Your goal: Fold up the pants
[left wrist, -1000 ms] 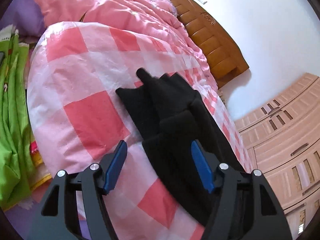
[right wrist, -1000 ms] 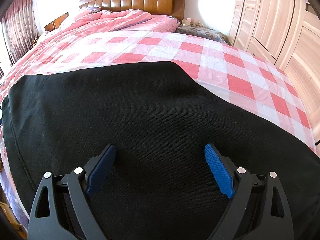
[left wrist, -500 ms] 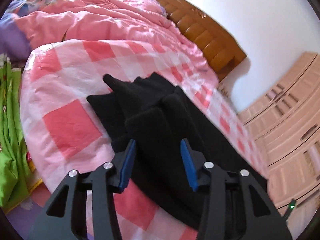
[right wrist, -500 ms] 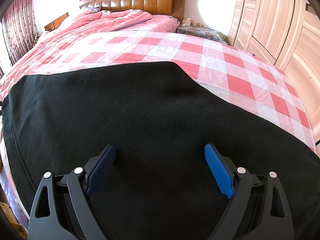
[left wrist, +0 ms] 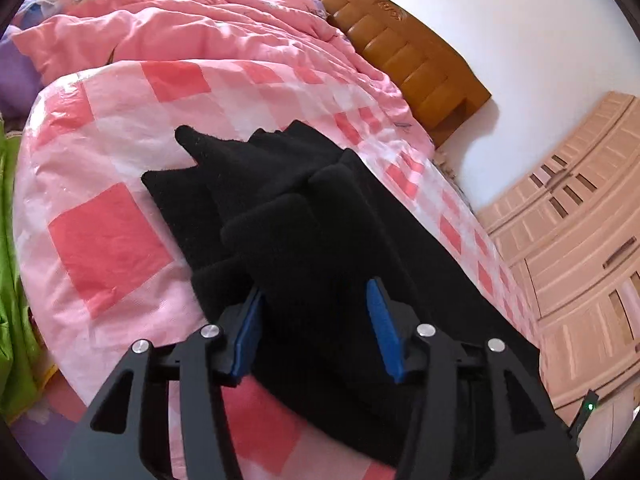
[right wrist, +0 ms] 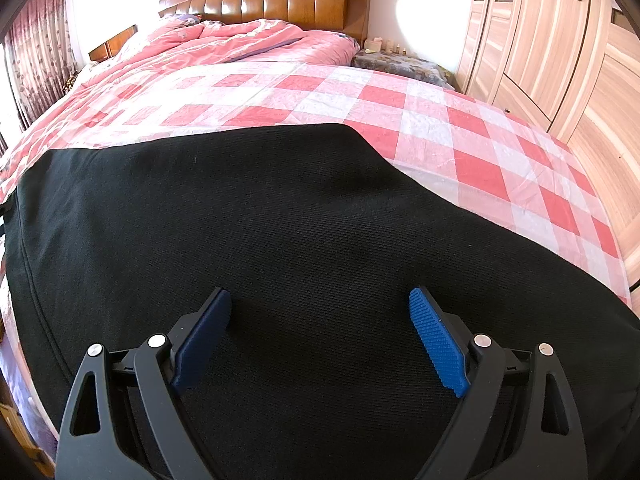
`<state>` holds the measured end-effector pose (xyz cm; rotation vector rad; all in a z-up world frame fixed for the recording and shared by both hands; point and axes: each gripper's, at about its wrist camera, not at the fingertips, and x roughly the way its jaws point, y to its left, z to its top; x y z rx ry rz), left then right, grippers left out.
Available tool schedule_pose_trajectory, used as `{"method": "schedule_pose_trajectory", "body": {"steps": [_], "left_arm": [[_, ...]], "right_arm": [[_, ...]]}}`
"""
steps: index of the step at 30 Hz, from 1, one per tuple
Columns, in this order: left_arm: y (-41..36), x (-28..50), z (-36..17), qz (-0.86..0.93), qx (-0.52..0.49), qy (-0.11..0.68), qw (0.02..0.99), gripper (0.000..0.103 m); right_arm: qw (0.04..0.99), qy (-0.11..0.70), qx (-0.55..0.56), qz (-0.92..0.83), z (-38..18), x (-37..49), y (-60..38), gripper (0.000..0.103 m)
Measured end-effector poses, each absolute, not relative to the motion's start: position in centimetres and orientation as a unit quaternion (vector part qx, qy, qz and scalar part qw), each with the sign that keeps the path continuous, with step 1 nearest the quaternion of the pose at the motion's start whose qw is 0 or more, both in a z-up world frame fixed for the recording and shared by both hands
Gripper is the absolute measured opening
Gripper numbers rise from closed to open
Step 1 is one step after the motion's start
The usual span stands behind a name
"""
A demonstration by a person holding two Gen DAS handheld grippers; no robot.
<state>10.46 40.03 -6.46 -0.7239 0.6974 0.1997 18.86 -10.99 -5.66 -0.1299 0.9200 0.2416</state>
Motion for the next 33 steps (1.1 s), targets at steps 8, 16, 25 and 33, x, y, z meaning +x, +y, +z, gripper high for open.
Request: {"method": "schedule_pose_trajectory", "body": {"steps": [8,16,25,33], "left_arm": [[38.6,9.0,-3.2,0.097,-0.325,0.292,0.894,0.012],[39.1,8.2,-3.7,0.119,-0.312,0.344,0.878,0.016],[41.0,8.0,-3.7,0.094,-0.323,0.312,0.888,0.074],[36.7,9.4,0.9,0.171,-0.172,0.288,0.926,0.082]], "right_arm": [[0.887,0.443,-0.062,0.116,-5.7,18.8,-10.9,0.087],[0.887,0.443,-0.061,0.115,-5.7,18.8,-10.9,0.087],[0.887,0.444,-0.060,0.116,-5.6,18.9,-11.0,0.087],[0.884,0.424,-0.070,0.187,-3.0,15.8,-7.1,0.087]]}}
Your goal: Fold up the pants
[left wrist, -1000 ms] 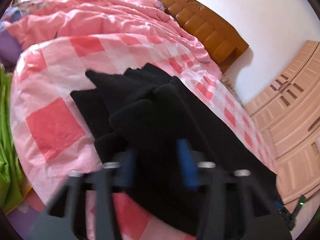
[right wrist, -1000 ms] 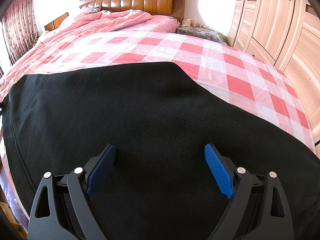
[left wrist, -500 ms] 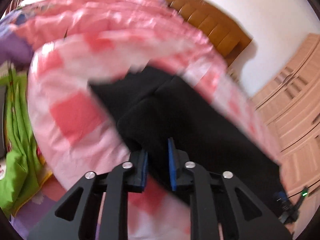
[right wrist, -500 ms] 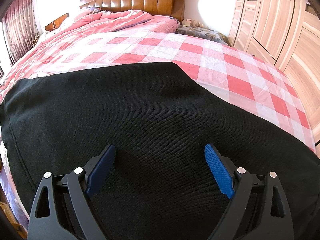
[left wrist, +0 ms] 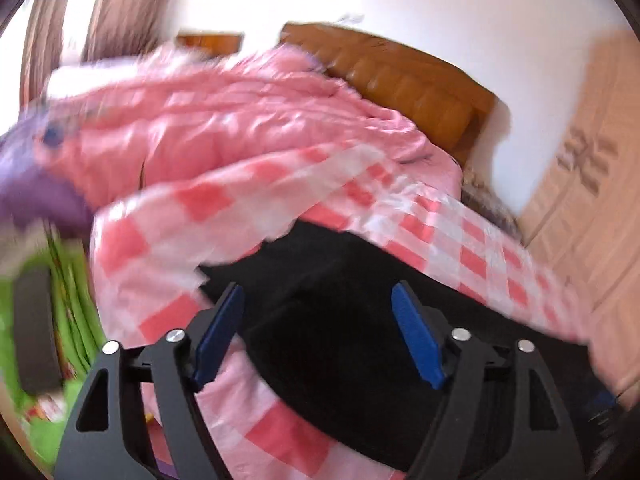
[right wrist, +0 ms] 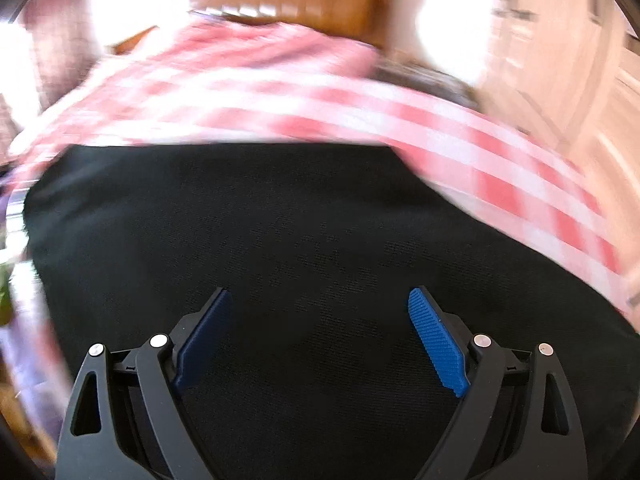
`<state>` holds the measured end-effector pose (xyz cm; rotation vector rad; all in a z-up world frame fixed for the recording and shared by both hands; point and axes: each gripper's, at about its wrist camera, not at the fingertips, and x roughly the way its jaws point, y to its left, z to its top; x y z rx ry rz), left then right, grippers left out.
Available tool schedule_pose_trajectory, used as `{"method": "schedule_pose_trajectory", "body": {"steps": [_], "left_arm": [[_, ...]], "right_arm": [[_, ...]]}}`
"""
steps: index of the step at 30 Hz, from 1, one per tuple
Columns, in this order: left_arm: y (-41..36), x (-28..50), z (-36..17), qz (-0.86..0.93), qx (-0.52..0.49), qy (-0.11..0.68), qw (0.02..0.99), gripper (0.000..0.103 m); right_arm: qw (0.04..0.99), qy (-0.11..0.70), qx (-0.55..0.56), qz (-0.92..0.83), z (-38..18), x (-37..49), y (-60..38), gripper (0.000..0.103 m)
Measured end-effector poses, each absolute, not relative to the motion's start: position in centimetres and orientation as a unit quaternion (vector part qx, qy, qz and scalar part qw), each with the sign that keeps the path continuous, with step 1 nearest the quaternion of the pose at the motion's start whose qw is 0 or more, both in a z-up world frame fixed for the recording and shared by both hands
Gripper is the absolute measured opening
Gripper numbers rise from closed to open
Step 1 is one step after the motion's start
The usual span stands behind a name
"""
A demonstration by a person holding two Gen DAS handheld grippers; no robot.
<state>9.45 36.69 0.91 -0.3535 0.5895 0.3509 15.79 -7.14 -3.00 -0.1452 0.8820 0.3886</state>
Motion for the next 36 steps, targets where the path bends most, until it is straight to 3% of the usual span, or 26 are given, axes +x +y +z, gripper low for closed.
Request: {"method": "schedule_pose_trajectory", "body": {"steps": [5,12,13,19,23,28,32,36], "left_arm": [[30.2,15.5,-0.1,0.124,-0.023,0.367,0.922,0.090],[33.5,22.6,-4.1,0.125,-0.058,0.471,0.871,0.090],[33.9,22.8,-4.7,0.121,-0.060,0.479,0.867,0.091],[34.4,23.9,-6.2,0.117,-0.056,0.476,0.870,0.102],[33.8,23.6,-5.9,0.131,-0.054,0.462,0.876,0.101],[31.1,18.9,-3.2,0.161,-0.023,0.414,0.896,0.100],[31.9,17.1,-5.7,0.160,-0.055,0.455,0.874,0.102],[29.8,15.5,-3.5,0.180,-0.034,0.438,0.880,0.100]], "right_arm": [[0.856,0.398,-0.155,0.292,-1.1,13.0,3.4,0.087],[0.794,0.451,-0.193,0.360,-4.2,14.2,14.1,0.087],[0.781,0.463,-0.200,0.368,-5.1,14.0,14.6,0.091],[0.771,0.449,-0.236,0.385,-5.7,11.9,12.5,0.093],[0.777,0.440,-0.250,0.374,-5.5,11.4,12.3,0.092],[0.784,0.448,-0.181,0.389,-4.6,11.0,10.5,0.092],[0.778,0.460,-0.136,0.406,-4.7,10.8,7.6,0.092],[0.800,0.443,-0.111,0.388,-2.1,9.9,2.1,0.092]]}}
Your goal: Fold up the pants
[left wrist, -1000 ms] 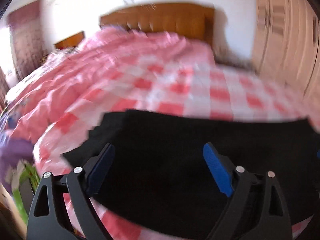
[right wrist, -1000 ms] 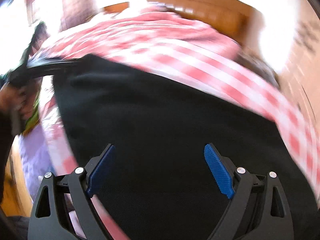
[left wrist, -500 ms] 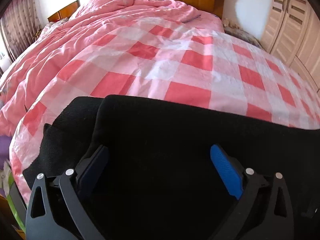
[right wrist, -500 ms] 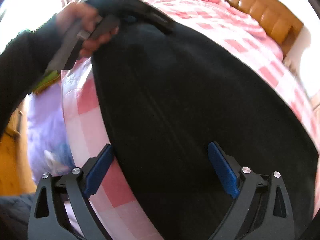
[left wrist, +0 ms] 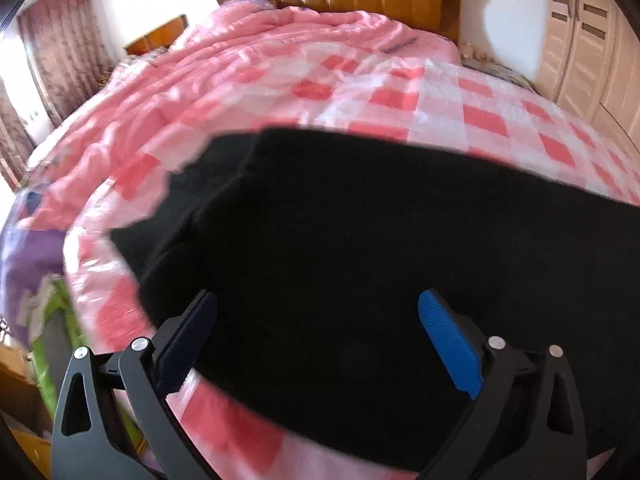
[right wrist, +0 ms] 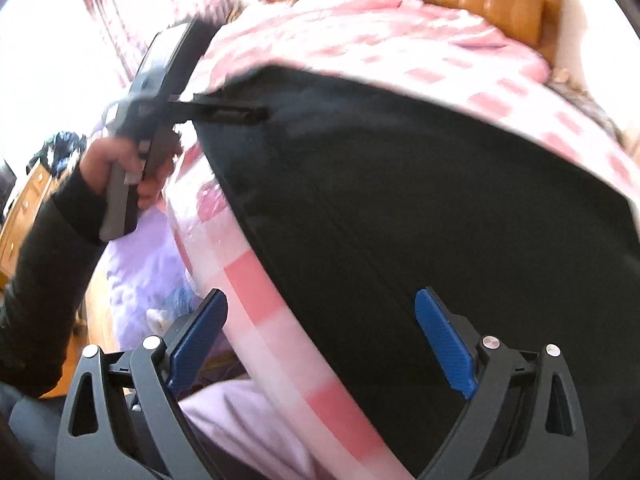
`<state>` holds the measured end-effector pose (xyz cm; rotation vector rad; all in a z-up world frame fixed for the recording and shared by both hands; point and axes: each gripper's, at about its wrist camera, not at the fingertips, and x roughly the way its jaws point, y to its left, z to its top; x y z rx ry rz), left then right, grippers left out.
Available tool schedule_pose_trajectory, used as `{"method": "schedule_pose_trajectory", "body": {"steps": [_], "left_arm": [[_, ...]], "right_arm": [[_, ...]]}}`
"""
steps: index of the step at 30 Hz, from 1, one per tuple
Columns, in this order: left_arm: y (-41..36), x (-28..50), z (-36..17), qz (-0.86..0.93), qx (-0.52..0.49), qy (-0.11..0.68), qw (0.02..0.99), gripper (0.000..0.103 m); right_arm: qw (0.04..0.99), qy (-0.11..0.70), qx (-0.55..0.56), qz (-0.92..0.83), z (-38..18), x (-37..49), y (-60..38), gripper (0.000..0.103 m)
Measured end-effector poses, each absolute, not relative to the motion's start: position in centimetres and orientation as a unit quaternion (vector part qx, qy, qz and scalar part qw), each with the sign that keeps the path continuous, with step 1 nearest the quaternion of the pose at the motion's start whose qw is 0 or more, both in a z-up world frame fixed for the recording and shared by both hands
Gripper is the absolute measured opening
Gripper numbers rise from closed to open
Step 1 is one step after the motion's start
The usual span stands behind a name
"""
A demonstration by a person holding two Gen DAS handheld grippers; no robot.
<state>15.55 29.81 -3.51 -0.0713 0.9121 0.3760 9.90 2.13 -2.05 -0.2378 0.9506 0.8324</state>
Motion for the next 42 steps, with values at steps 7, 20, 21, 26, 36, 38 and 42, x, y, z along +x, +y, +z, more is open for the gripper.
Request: {"method": "schedule_pose_trajectory", "body": {"steps": [7,20,21,26,36,38,42], "left_arm": [[13.4,13.1,0.0,-0.039,-0.001,0.394,0.918,0.101],[1.3,14.4,-5.2,-0.082,0.088,0.450,0.885,0.101],[1.1,13.9,-4.8,-0.077,0.091,0.443,0.889,0.101],[-1.8,11.6,-4.4,-0.088,0.137,0.403,0.901,0.101],[-2.1,11.4,-5.9,-0.086,0.125,0.410,0.900,0.101],[-1.9,11.3,-6.0,-0.091,0.110,0.414,0.899,0.102],[-1.8,11.3,-6.3,-0.099,0.090,0.418,0.899,0.102]], "right_arm": [[0.889,0.421,-0.036,0.175,0.4,12.8,-14.4,0.094],[0.886,0.459,0.011,0.060,-5.5,10.3,-28.1,0.095],[0.889,0.454,0.011,0.050,-5.2,10.0,-28.2,0.096],[0.900,0.432,0.018,0.054,-5.4,8.4,-29.2,0.096],[0.904,0.424,0.016,0.057,-5.3,7.5,-29.1,0.096],[0.903,0.427,0.014,0.052,-5.3,7.5,-28.9,0.096],[0.901,0.432,0.012,0.042,-5.3,7.5,-28.7,0.096]]}}
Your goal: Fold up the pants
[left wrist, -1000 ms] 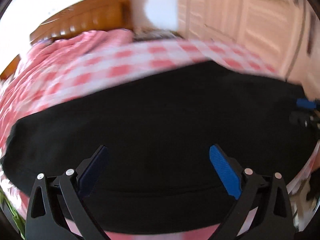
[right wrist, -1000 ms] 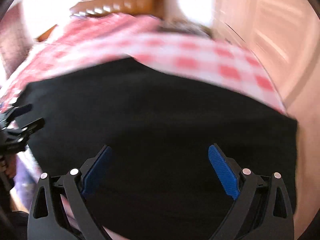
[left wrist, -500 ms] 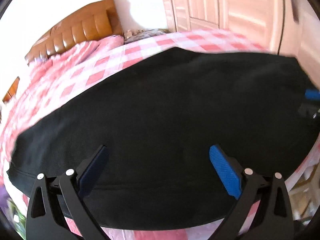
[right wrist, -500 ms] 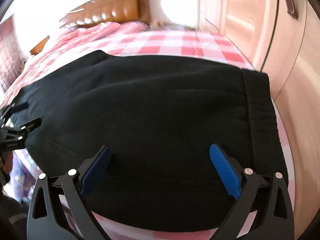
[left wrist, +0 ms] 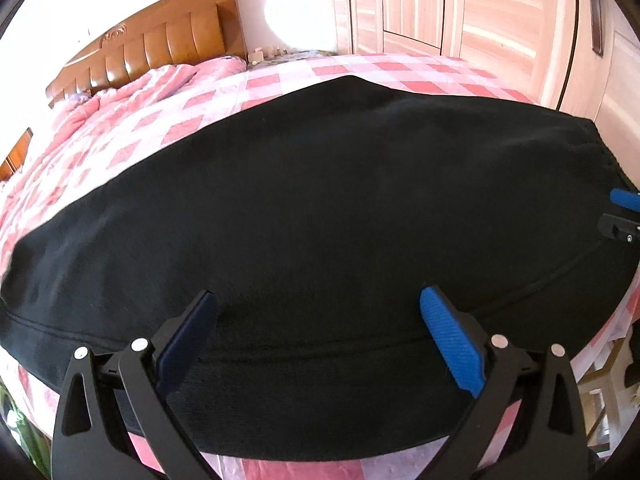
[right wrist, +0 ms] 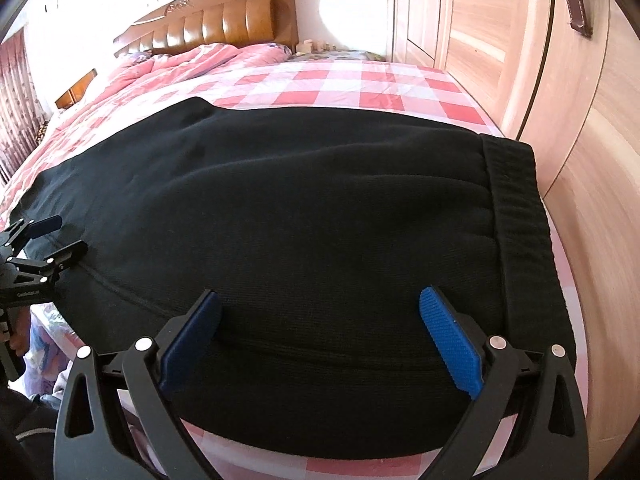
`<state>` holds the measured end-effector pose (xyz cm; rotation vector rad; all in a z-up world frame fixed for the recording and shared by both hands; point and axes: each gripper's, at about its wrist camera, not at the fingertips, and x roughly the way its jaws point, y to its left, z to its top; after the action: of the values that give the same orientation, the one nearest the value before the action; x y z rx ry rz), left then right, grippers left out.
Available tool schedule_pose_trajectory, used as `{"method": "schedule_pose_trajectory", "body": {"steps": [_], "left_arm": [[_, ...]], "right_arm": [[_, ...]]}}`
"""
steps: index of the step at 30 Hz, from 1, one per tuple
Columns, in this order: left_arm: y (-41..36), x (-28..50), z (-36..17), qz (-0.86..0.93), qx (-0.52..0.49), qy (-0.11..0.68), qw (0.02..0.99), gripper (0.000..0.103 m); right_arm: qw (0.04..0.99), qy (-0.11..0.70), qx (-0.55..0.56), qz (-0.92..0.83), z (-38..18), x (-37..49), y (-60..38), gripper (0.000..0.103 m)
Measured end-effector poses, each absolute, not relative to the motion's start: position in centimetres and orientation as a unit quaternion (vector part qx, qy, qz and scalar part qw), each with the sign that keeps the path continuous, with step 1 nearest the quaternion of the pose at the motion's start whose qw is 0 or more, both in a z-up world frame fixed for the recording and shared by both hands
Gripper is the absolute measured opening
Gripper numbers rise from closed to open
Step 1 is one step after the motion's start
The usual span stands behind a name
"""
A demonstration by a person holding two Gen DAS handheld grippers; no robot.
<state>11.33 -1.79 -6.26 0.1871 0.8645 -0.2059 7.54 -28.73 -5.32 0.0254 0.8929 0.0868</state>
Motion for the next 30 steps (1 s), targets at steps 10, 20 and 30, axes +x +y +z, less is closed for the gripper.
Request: {"method": "schedule_pose_trajectory", "body": {"steps": [10,20,30], "left_arm": [[-1.3,11.1,-6.4,-0.108,0.074,0.413,0.901,0.102],[-0.9,11.2,-6.4,-0.115,0.070,0.416,0.899,0.102],[0.1,11.0,-6.1,-0.136,0.051,0.421,0.896,0.102]], "right_arm": [[0.910,0.414,0.018,0.031,-2.6,8.9,-24.8,0.097],[0.884,0.465,-0.016,0.035,-5.9,14.4,-20.1,0.098],[0.868,0.495,-0.023,0.025,-5.6,12.2,-20.5,0.098]]}}
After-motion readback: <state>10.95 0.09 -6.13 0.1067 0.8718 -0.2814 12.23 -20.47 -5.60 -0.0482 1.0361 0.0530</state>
